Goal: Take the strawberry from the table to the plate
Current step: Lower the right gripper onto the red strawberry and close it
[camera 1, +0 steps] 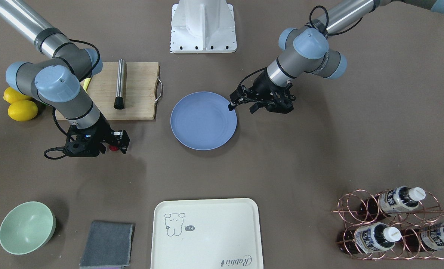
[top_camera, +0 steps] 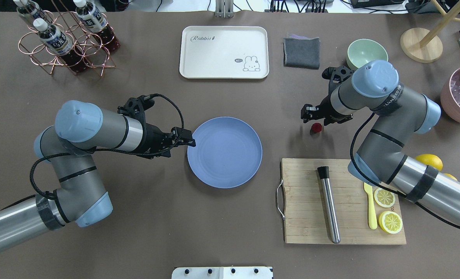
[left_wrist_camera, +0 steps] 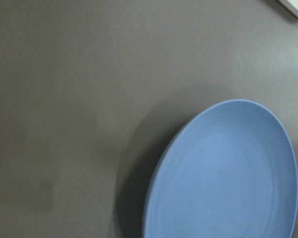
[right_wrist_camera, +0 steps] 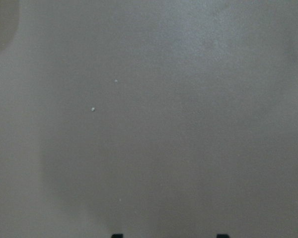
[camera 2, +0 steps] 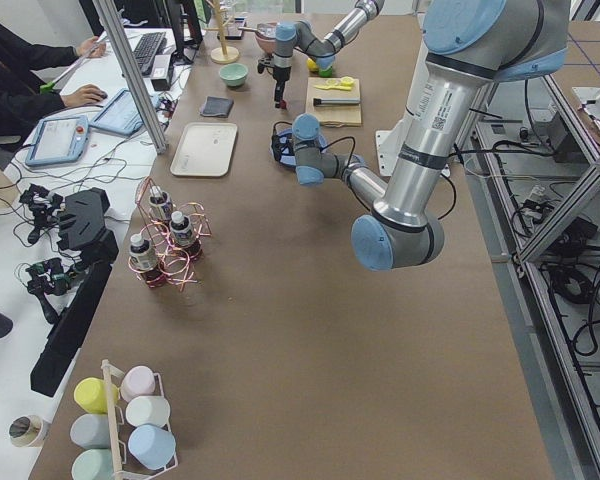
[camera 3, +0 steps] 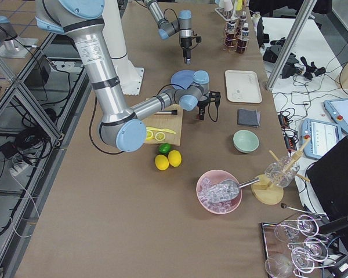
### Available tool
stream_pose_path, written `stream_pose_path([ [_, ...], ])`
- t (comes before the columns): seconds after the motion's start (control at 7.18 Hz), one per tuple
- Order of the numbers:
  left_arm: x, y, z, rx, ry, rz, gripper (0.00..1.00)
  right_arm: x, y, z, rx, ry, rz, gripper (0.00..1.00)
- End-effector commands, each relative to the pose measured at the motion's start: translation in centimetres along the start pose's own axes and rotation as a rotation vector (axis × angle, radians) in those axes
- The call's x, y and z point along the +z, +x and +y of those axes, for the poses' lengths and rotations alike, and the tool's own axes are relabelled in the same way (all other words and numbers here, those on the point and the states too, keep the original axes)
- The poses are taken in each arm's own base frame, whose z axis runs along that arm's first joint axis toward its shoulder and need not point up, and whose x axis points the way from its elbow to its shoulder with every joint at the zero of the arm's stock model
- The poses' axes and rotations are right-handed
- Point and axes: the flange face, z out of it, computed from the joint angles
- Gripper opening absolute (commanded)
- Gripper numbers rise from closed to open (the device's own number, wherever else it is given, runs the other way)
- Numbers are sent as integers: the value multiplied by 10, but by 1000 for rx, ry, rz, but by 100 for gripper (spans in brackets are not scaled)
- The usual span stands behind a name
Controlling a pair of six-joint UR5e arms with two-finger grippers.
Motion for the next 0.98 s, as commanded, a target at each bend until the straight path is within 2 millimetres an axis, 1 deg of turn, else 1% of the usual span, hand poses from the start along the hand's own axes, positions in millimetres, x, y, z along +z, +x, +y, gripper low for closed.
stream_pose_path([
  [0.0, -1, 1, -1, 0, 1, 1, 98, 11, 3, 5, -8, -11, 19, 0],
  [0.14, -1, 1, -1, 1, 1, 2, 98, 13, 6, 3, -5, -11, 25, 0],
  [0.28, -3, 2, -1, 2, 3, 5, 98, 7, 7, -4, 1, 1, 20, 0],
  [0.42, -3, 3, -1, 2, 1, 7, 98, -9, 4, -19, 14, 14, 1, 0],
  [0.56, -4, 2, -4, 0, 5, 4, 98, -28, -4, -37, 36, 0, -17, 0],
  [0.7, -5, 2, -5, 0, 8, 6, 98, -45, -15, -46, 48, -2, -25, 0],
  [0.84, -11, 1, -14, -5, 25, 7, 98, -56, -33, -52, 50, -1, -24, 0],
])
